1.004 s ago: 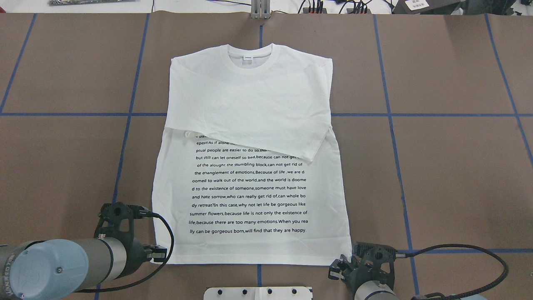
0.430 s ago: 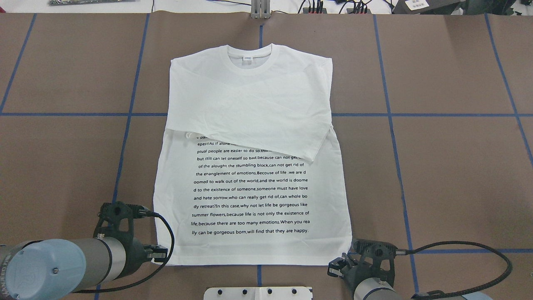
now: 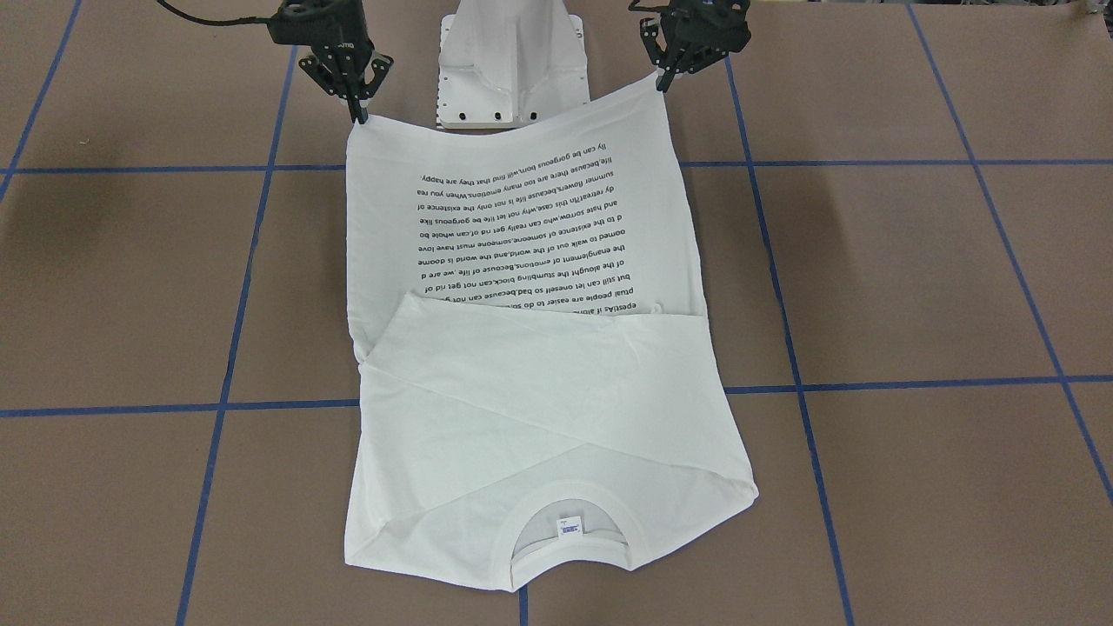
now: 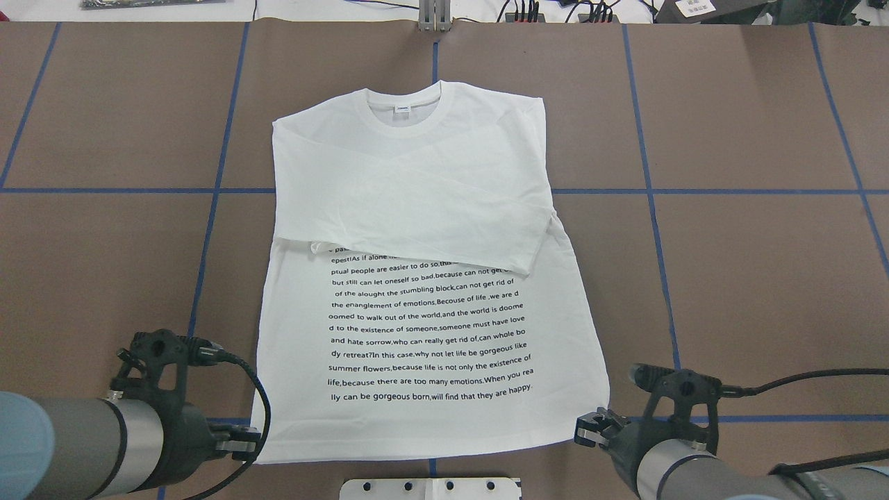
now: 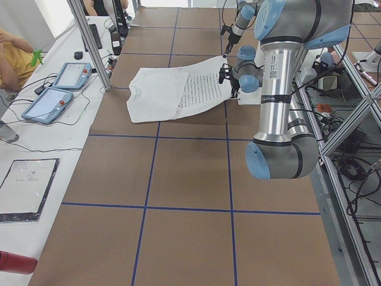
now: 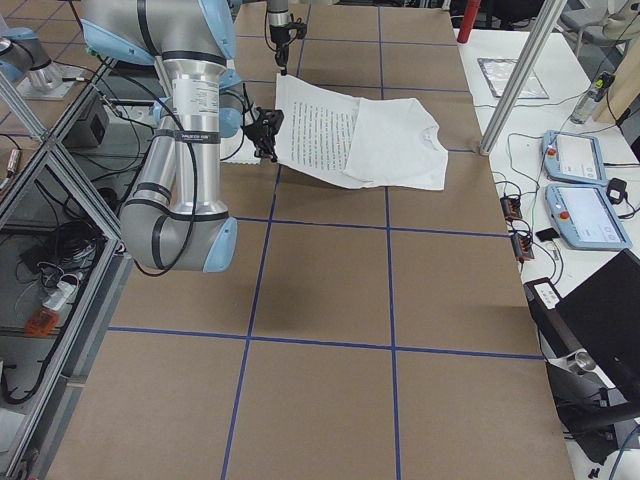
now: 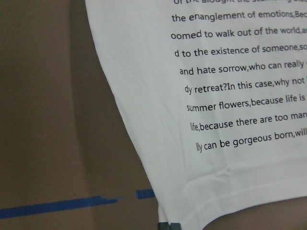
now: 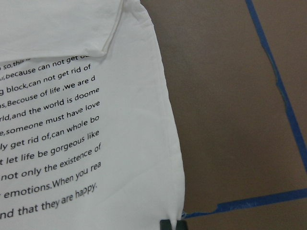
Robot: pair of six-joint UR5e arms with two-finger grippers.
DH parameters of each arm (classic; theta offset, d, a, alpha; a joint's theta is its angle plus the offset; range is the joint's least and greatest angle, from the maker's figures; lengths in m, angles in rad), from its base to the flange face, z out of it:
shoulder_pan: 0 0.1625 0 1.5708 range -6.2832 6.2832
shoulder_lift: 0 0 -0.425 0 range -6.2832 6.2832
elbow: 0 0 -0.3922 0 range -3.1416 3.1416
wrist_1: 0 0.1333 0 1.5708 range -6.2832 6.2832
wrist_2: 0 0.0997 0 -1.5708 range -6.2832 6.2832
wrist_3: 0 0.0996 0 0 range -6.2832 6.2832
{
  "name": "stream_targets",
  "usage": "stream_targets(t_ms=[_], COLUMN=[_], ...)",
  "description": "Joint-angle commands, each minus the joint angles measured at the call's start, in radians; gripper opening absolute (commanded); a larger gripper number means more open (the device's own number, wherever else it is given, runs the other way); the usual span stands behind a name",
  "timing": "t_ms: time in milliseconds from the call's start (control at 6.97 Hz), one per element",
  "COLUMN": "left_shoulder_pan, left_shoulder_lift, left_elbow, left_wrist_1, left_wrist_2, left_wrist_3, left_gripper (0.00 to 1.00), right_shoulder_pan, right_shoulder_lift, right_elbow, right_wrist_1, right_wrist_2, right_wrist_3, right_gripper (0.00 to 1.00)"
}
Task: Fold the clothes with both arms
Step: 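Lift the hem with both grippers and carry it toward the collar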
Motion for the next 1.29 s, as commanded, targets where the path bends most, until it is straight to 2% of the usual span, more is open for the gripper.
stream_targets(t_ms=[0,143,287,574,717,861,1004,1148], left_shoulder_pan=[-0.075,-0.109,-0.119,-0.256,-0.337,-0.402,-0.437,-0.457], left_shoulder_lift=[-0.125,-0.258,-0.32,-0.325,-0.327,-0.33,-0.341,-0.376], left_elbow=[-0.211,-0.214,-0.176,-0.086,-0.069,-0.05,0.004,0.061], left_wrist_1=[0.305,0.436,0.494,0.493,0.493,0.493,0.487,0.485], left_wrist_2=[-0.112,-0.131,-0.13,-0.125,-0.125,-0.125,-0.122,-0.081], left_wrist_3=[0.009,0.012,0.07,0.226,0.297,0.358,0.362,0.362], left_gripper=[0.0,0.0,0.0,0.0,0.0,0.0,0.0,0.0], right_shoulder_pan=[0.025,0.091,0.137,0.282,0.345,0.42,0.486,0.562], right_shoulder_lift=[0.069,0.126,0.174,0.339,0.389,0.413,0.44,0.463], right_elbow=[0.266,0.265,0.246,0.089,0.072,0.047,-0.032,-0.086], right_wrist_1=[-0.3,-0.345,-0.375,-0.378,-0.376,-0.373,-0.363,-0.36], right_wrist_2=[0.128,0.198,0.205,0.211,0.208,0.217,0.217,0.223], right_wrist_3=[0.0,-0.003,-0.076,-0.129,-0.15,-0.167,-0.236,-0.271], right_gripper=[0.0,0.0,0.0,0.0,0.0,0.0,0.0,0.0])
